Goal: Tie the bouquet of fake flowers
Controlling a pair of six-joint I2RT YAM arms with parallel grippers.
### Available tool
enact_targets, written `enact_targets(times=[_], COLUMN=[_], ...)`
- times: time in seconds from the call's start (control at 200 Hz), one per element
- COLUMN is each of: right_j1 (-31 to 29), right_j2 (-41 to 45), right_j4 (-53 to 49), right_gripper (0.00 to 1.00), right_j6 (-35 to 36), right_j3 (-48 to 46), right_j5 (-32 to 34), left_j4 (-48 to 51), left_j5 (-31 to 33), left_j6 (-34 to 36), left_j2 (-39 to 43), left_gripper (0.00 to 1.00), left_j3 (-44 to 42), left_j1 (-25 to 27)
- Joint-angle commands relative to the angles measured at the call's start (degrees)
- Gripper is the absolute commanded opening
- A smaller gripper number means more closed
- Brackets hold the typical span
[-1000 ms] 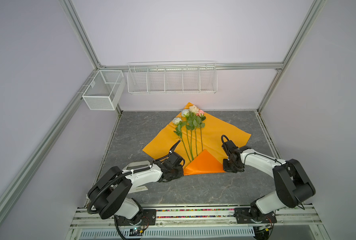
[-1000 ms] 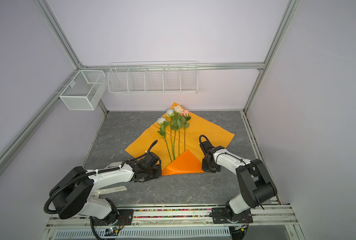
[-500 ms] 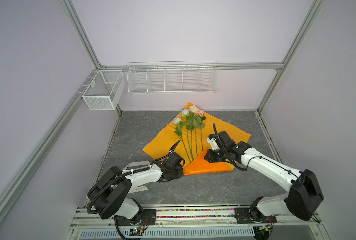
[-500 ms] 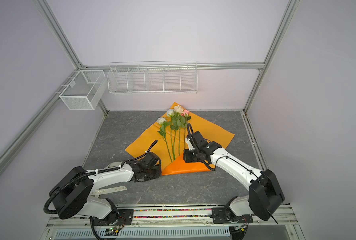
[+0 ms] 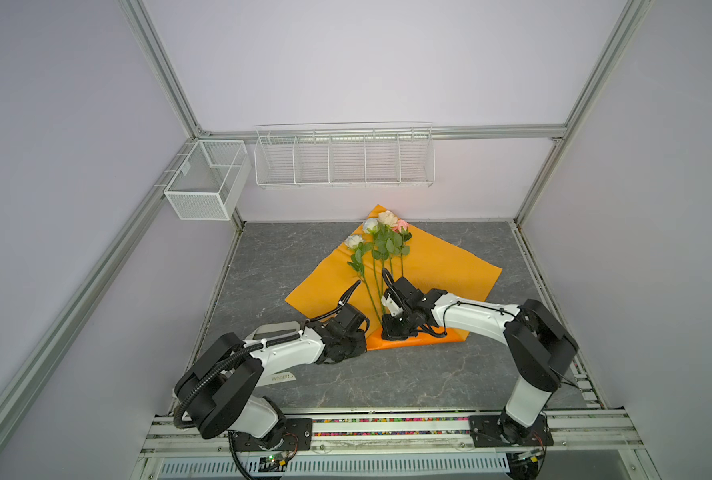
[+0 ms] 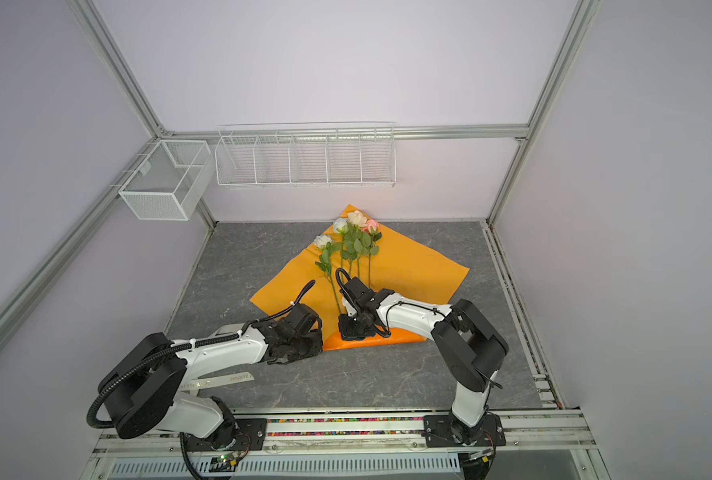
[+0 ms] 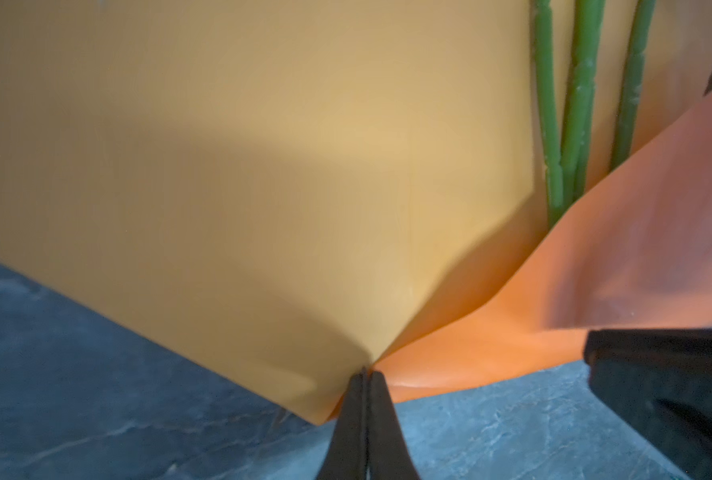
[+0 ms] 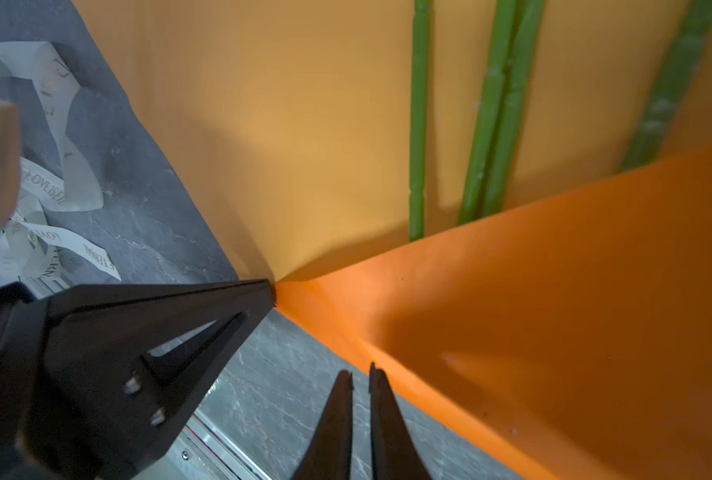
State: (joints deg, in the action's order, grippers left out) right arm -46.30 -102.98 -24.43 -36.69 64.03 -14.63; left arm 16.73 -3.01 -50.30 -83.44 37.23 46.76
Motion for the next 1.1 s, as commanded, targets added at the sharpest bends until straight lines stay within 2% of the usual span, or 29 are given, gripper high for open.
enact_targets(times=[0.0, 0.1, 0.185, 0.245, 0.3, 0.38, 0.42, 0.46, 0.61, 0.655, 0.775, 0.905, 0.995, 1.095], right_j1=[-0.4, -0.1, -0.1, 0.0, 0.0, 0.0, 0.0, 0.0, 0.0, 0.0, 0.0, 0.0, 0.1, 0.0], right_j2=[-2.0, -3.7, -4.0, -4.2, -4.4, -4.4, -4.5, -4.7, -4.9, -4.8, -4.5, -4.4, -4.3, -4.3], right_j4=[-0.5, -1.6, -1.3, -1.4, -1.6, -1.6, -1.7, -1.7, -1.4, -1.6, -1.7, -1.6, -1.5, -1.6], right_gripper=[0.13, 0.12, 0.12, 0.12, 0.12, 0.13, 0.13, 0.13, 0.13, 0.13, 0.13, 0.14, 0.14, 0.14], right_j6=[-0.8, -0.8, -1.2, -1.4, -1.5, -1.7, -1.9, -2.1, -2.3, -2.3, -2.3, -2.5, -2.5, -2.5], right_j3=[0.8, 0.3, -0.6, -0.7, -0.7, -0.7, -0.7, -0.7, -0.6, -0.5, -0.3, -0.3, -0.5, -0.6], right_j5=[1.4, 2.6, 2.8, 2.7, 2.8, 2.9, 2.9, 3.1, 2.9, 2.9, 2.9, 2.9, 2.9, 3.0], left_j4=[4.3, 6.3, 10.1, 12.8, 13.6, 14.2, 14.5, 14.4, 10.8, 10.7, 9.0, 7.4, 7.0, 10.6], left_j5=[0.9, 1.3, 1.4, 0.9, -0.1, -2.0, -2.7, -4.0, -10.4, -10.6, -12.6, -10.1, -7.0, -3.3], left_j6=[0.0, 0.0, 0.8, 2.5, 4.2, 6.2, 6.8, 7.0, 5.4, 4.6, 2.6, -0.6, 0.1, 4.6], left_j2=[1.8, 5.0, 8.7, 11.4, 13.7, 16.2, 17.0, 17.4, 15.3, 14.0, 10.1, 7.2, 5.9, 3.9], left_gripper=[0.00, 0.00, 0.00, 0.08, 0.18, 0.22, 0.28, 0.36, 0.50, 0.55, 0.57, 0.61, 0.62, 0.63], left_j3=[-0.4, 0.6, 2.4, 3.2, 3.4, 3.4, 3.5, 3.3, 2.1, 2.2, 2.0, 0.7, 1.6, 5.7], left_j1=[-0.5, -0.9, -3.3, -6.3, -9.5, -15.3, -18.3, -21.2, -28.5, -29.5, -31.0, -31.1, -31.4, -33.4])
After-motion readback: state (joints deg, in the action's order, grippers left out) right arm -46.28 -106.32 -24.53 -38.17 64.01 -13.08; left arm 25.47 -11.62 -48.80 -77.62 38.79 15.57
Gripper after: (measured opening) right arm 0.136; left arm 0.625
